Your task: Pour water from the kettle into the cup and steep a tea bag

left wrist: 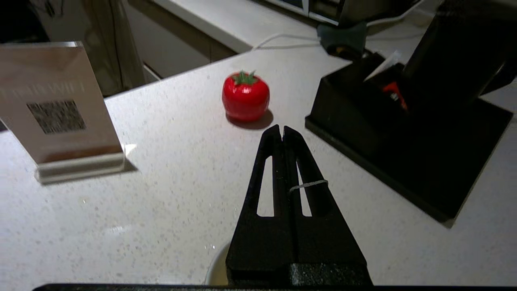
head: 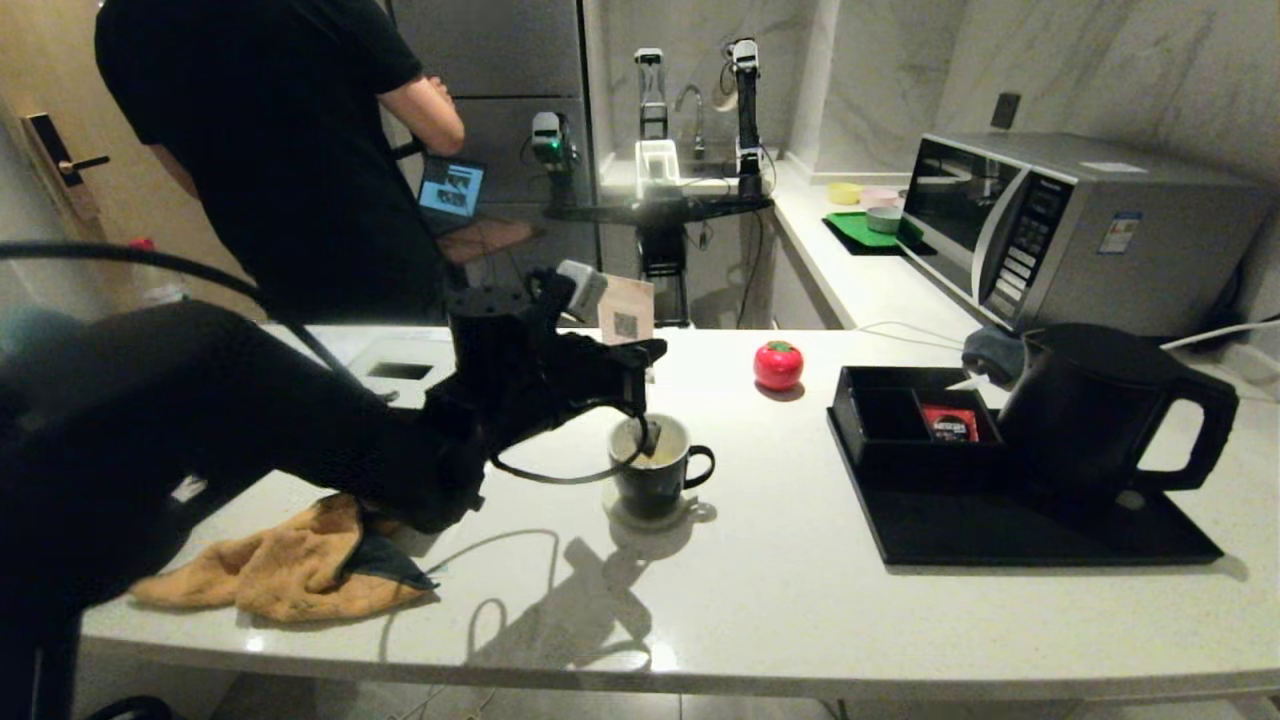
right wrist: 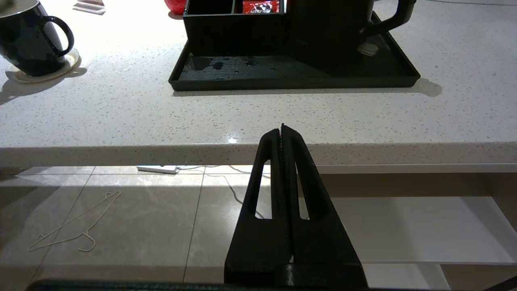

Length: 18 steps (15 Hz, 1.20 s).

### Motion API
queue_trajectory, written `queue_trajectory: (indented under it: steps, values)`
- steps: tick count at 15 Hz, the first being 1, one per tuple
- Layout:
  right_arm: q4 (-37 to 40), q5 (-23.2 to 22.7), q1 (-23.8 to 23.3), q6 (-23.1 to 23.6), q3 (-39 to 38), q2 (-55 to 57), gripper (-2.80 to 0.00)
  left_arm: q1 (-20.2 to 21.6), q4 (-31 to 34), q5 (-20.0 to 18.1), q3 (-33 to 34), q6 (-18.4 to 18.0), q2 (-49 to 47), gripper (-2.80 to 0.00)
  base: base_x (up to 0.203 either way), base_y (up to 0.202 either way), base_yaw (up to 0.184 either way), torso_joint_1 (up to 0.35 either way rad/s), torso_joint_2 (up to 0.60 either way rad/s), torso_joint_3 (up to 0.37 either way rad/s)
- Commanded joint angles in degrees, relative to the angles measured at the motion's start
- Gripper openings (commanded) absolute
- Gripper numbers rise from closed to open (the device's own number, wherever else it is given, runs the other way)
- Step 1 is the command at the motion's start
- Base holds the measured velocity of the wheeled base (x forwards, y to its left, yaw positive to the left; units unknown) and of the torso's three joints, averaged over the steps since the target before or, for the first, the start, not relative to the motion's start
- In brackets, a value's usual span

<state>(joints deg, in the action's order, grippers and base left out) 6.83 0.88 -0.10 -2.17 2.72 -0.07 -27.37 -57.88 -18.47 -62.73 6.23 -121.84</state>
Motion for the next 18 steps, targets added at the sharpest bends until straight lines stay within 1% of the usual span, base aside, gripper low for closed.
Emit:
queue_trajectory:
  steps: [1,6,12,18]
  values:
    - [0.03,0.0,0.01,-0.03,0.01,0.07,-2.8,0.03,-0.39,-0.08,0.09,0.1,3.53,-2.8,0.0,0.0,0.0,0.0,0.0,0.0]
    - [0.03,0.0,0.01,-0.03,0.01,0.07,-2.8,-0.05,-0.3,0.01,0.51,0.1,5.82,-2.8,0.0,0.0,0.0,0.0,0.0,0.0]
    - [0.03,0.0,0.01,-0.03,0.08,0.07,-2.8,0.03,-1.0,0.01,7.0,0.01,5.04,-2.8,0.0,0.0,0.0,0.0,0.0,0.0]
    - [0.03,0.0,0.01,-0.03,0.01,0.07,-2.8,0.12,-1.01,0.25,8.14,-0.07,3.59,-2.8,0.0,0.0,0.0,0.0,0.0,0.0]
